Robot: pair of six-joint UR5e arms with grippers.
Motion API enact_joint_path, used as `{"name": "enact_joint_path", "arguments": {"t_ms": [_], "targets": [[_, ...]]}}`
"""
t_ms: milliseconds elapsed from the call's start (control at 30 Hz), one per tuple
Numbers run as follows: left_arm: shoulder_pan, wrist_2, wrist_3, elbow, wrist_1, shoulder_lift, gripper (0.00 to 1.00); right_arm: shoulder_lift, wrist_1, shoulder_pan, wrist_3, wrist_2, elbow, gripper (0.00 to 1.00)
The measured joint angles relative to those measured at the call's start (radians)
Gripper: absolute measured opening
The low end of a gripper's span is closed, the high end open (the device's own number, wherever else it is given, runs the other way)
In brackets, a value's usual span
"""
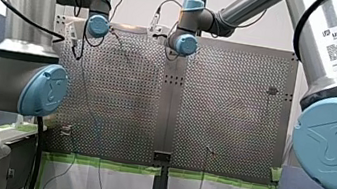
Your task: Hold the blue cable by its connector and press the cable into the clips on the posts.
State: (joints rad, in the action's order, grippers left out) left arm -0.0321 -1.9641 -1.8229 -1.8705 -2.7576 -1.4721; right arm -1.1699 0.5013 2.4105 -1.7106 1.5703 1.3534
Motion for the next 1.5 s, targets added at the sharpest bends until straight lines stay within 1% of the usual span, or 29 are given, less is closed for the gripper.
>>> {"name": "enact_joint_path", "arguments": {"t_ms": [233, 433, 633, 800, 1067, 1267, 1500], "targets": [[0.019, 0.025, 0.002, 0.034, -0.009, -0.002, 0.00, 0.000, 0.001, 0.001, -0.016, 0.005, -0.012, 0.00], [0.037, 0.052, 0.008, 0.057, -0.013, -0.021, 0.00, 0.001, 0.002, -0.001, -0.022, 0.009, -0.019, 0.00], [0.052, 0.065, 0.007, 0.075, -0.017, -0.008, 0.00, 0.003, 0.003, -0.006, -0.023, 0.011, -0.020, 0.00], [0.059, 0.073, 0.011, 0.073, -0.021, -0.007, 0.00, 0.003, 0.003, -0.007, -0.023, 0.012, -0.021, 0.00], [0.061, 0.075, 0.034, 0.066, -0.022, -0.008, 0.00, 0.006, -0.001, -0.007, -0.025, 0.015, -0.020, 0.00], [0.061, 0.077, 0.054, 0.063, -0.022, -0.018, 0.00, 0.010, -0.005, -0.007, -0.025, 0.026, -0.019, 0.00], [0.061, 0.084, 0.066, 0.058, -0.022, -0.023, 0.00, 0.043, -0.013, -0.006, -0.024, 0.031, -0.019, 0.00]]}}
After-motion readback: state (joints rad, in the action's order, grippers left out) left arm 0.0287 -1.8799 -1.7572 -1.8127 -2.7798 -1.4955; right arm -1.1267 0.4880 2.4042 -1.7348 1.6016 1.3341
